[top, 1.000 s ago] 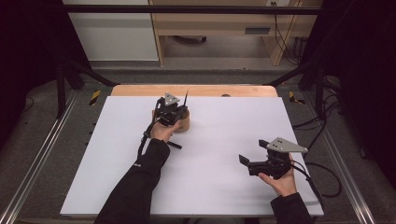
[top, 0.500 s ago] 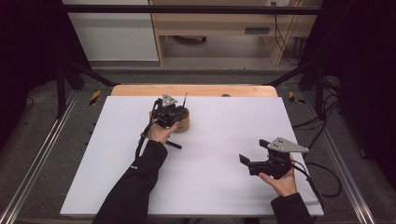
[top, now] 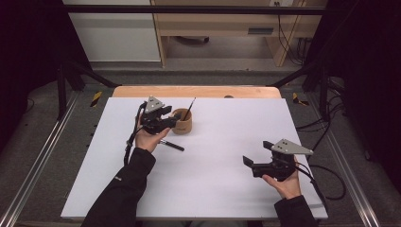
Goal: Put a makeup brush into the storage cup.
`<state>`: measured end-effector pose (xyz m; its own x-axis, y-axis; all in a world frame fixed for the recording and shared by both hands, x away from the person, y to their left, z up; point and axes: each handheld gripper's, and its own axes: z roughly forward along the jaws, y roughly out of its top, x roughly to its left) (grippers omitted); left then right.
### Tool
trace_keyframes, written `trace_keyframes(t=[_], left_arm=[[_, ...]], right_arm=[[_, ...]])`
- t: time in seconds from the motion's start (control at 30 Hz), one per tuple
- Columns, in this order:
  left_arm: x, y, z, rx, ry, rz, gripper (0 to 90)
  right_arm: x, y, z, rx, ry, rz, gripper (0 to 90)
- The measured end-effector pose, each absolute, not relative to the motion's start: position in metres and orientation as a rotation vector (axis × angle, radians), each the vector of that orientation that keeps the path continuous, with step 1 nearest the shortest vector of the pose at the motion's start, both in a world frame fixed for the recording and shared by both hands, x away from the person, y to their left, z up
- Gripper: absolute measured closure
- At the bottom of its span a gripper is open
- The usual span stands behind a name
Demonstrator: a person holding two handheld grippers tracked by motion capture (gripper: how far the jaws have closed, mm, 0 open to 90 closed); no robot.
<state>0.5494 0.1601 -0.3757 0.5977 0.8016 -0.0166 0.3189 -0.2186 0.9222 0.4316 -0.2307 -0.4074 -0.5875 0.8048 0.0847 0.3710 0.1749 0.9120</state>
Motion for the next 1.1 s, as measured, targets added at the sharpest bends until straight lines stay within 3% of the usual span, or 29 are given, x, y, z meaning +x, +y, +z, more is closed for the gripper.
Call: trace_keyframes(t=[1.1], left_arm=[[0.467, 0.213, -0.386, 1.786, 0.905, 0.601, 18.8]], right_arm=[[0.43, -0.233, -0.405, 1.106, 2.02, 1.406, 3.7]])
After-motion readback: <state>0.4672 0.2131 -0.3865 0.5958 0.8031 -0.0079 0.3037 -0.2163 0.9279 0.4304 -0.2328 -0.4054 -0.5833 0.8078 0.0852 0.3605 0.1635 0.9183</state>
